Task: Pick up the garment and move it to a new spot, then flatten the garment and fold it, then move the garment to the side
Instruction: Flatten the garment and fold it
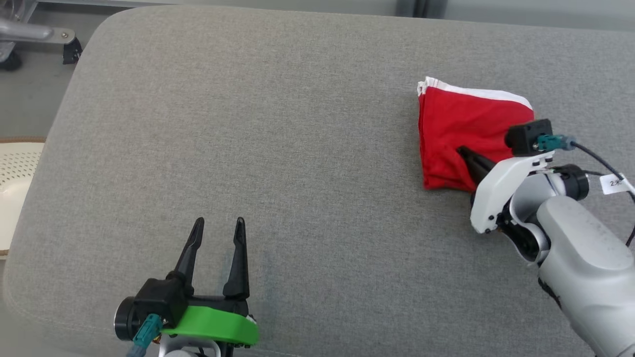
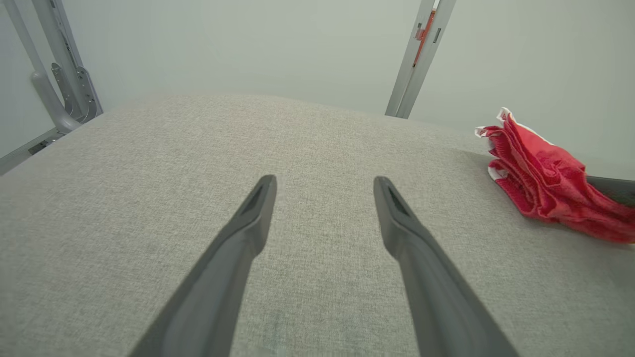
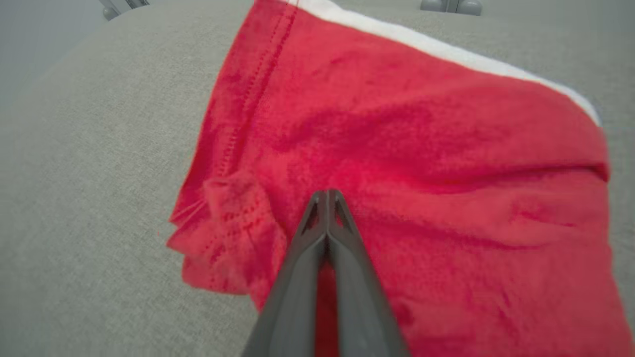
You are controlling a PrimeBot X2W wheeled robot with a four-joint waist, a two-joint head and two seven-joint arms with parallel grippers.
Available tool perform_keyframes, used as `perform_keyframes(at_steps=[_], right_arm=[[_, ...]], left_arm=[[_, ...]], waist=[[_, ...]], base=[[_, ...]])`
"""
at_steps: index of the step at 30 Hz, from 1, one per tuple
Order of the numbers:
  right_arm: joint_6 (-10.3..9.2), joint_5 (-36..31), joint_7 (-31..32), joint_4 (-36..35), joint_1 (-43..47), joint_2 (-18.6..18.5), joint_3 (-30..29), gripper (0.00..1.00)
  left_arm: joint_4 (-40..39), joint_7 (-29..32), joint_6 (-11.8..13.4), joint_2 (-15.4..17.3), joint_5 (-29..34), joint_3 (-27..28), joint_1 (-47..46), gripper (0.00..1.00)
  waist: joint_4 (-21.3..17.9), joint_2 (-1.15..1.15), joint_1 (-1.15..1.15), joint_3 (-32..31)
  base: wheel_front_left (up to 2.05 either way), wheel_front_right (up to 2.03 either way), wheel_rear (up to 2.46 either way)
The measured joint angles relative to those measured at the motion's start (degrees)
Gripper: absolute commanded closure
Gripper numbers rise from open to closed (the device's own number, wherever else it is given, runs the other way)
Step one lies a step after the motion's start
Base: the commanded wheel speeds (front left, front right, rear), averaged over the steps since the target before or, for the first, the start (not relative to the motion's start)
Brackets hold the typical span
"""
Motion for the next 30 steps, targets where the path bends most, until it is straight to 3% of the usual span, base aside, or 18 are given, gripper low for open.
perform_keyframes(at_steps=[8,21,26,30], right_arm=[[-0.02,4.6,0.1,-2.6,2.8,0.3,7.5,1.00],[-0.02,7.2,-2.0,-4.5,4.6,0.5,13.8,1.00],[-0.01,8.1,-5.7,-5.3,6.2,1.3,14.7,1.00],[-0.01,6.1,-11.2,-5.5,7.7,0.2,12.0,1.00]], left_arm=[[0.1,0.0,0.3,0.0,-0.3,0.0,0.3,0.00],[0.3,0.0,0.7,0.0,-0.2,0.1,1.6,0.00],[0.5,0.0,0.8,0.0,0.0,0.7,3.2,0.00],[0.5,0.0,0.7,0.0,0.7,2.6,4.7,0.00]], waist=[[-0.6,0.00,0.00,-1.3],[-3.6,0.00,0.00,-3.8],[-4.4,0.00,0.00,-5.7],[-5.5,0.00,0.00,-7.7]], base=[[0.00,0.00,0.00],[0.00,0.00,0.00],[0.00,0.00,0.00],[0.00,0.00,0.00]])
